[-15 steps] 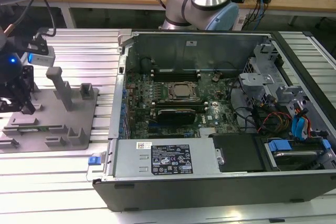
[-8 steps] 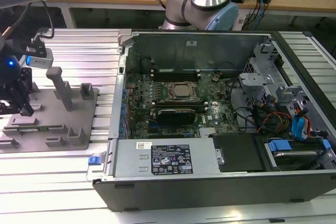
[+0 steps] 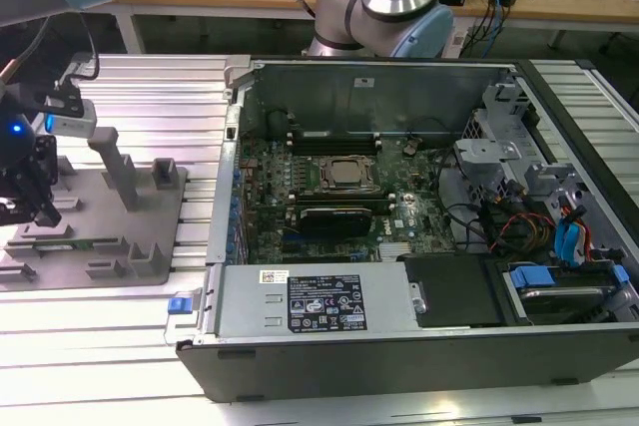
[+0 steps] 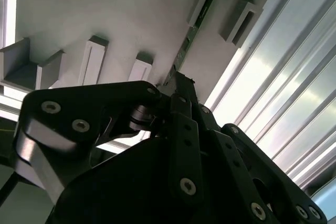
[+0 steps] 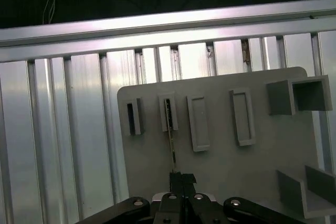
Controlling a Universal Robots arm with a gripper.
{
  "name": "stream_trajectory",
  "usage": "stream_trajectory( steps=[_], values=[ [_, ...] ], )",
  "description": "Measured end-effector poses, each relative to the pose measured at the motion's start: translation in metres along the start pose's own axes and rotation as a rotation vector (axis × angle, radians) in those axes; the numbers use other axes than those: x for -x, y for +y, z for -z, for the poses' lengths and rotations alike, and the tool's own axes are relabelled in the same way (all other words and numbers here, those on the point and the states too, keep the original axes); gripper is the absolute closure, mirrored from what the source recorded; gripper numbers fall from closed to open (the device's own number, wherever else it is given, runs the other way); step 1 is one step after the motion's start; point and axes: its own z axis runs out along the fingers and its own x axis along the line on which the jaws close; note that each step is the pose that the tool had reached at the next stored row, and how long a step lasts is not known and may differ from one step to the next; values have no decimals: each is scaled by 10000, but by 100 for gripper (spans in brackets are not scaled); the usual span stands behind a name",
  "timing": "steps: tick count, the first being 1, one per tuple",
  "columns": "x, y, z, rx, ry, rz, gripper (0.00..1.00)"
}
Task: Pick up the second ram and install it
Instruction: 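Pick up the second ram and move it above second insertion slot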
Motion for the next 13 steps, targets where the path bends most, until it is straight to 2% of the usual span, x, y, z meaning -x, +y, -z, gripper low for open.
stream_trajectory(
  steps=[5,10,13],
  values=[
    [-61,28,-70,1,3,180,92],
    [-67,47,-127,2,10,461,92],
    [-69,86,-228,1,11,535,92]
  ],
)
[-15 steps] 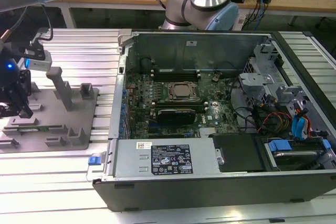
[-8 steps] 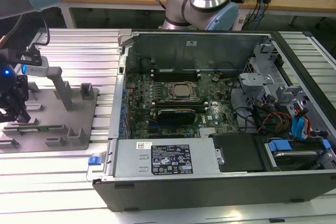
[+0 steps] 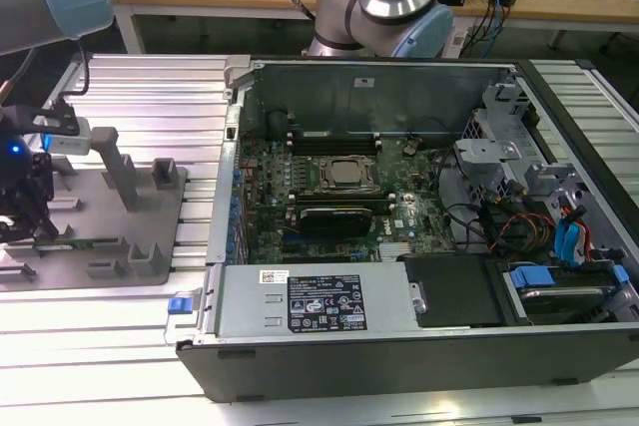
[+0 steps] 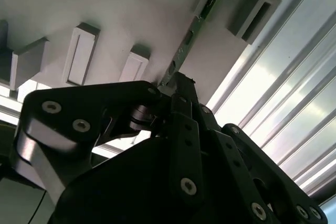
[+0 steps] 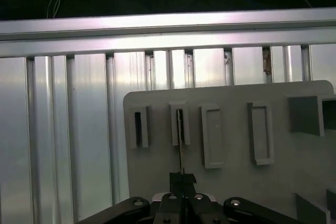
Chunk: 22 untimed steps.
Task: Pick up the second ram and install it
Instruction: 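Pick up the second ram and move it above second insertion slot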
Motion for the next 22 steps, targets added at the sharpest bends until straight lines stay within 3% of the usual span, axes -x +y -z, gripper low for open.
stream_trajectory(
  steps=[5,7,11,18,22],
  values=[
    [1,2,-9,0,0,9,92],
    [1,2,-9,0,0,11,72],
    [3,2,-26,-1,3,242,72],
    [67,72,-172,1,14,683,72],
    [73,74,-195,3,23,837,72]
  ],
)
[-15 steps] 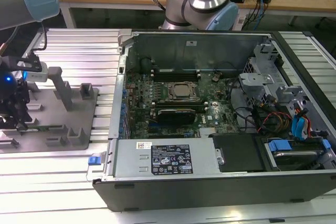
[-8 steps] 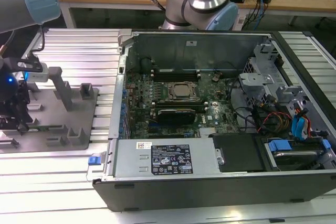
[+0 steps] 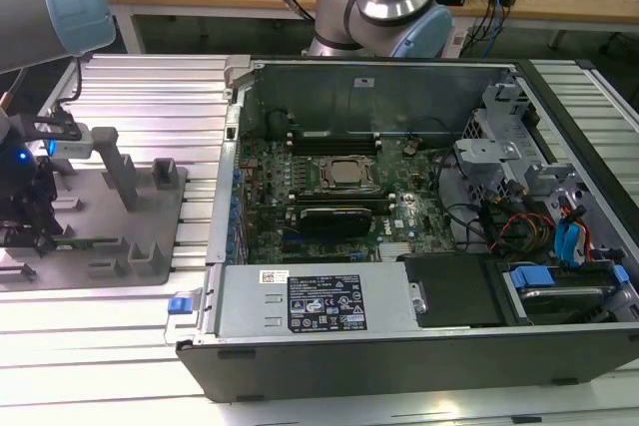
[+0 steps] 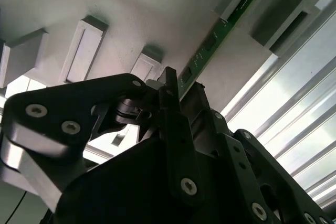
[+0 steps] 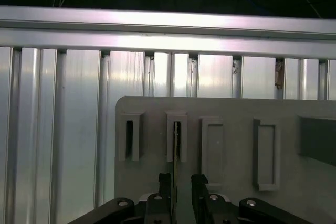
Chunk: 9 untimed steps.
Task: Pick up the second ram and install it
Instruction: 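Pick up the second ram and move it above second insertion slot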
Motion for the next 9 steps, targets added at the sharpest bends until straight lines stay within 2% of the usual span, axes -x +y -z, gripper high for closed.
stream_trajectory(
  steps=[9],
  values=[
    [-1,-10,0,2,-1,19,72]
  ],
)
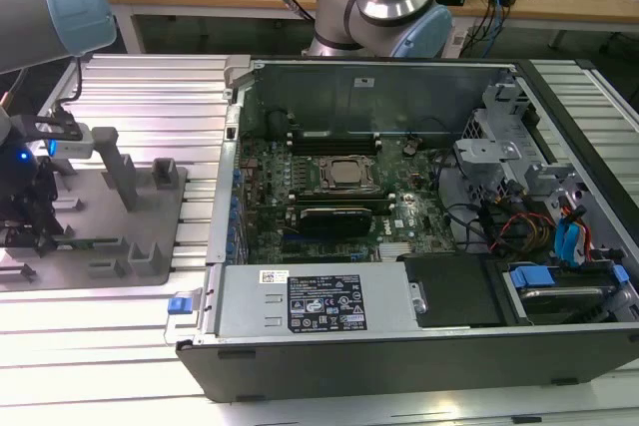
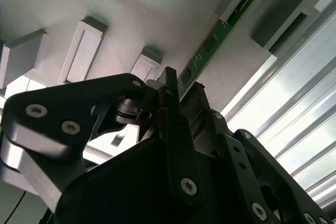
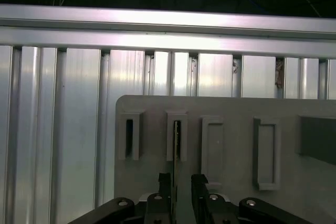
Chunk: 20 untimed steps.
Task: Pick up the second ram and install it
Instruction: 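Pick up the second ram and move it above second insertion slot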
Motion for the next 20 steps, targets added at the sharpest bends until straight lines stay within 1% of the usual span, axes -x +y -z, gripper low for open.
stream_trajectory(
  steps=[9,10,11,14,16,20],
  values=[
    [-34,1,1,1,1,0,72],
    [-35,1,1,1,0,0,74],
    [-38,1,1,1,1,0,81],
    [-41,2,1,1,0,-1,81],
    [-42,2,17,0,0,0,81],
    [-43,-22,20,1,0,-1,81]
  ],
)
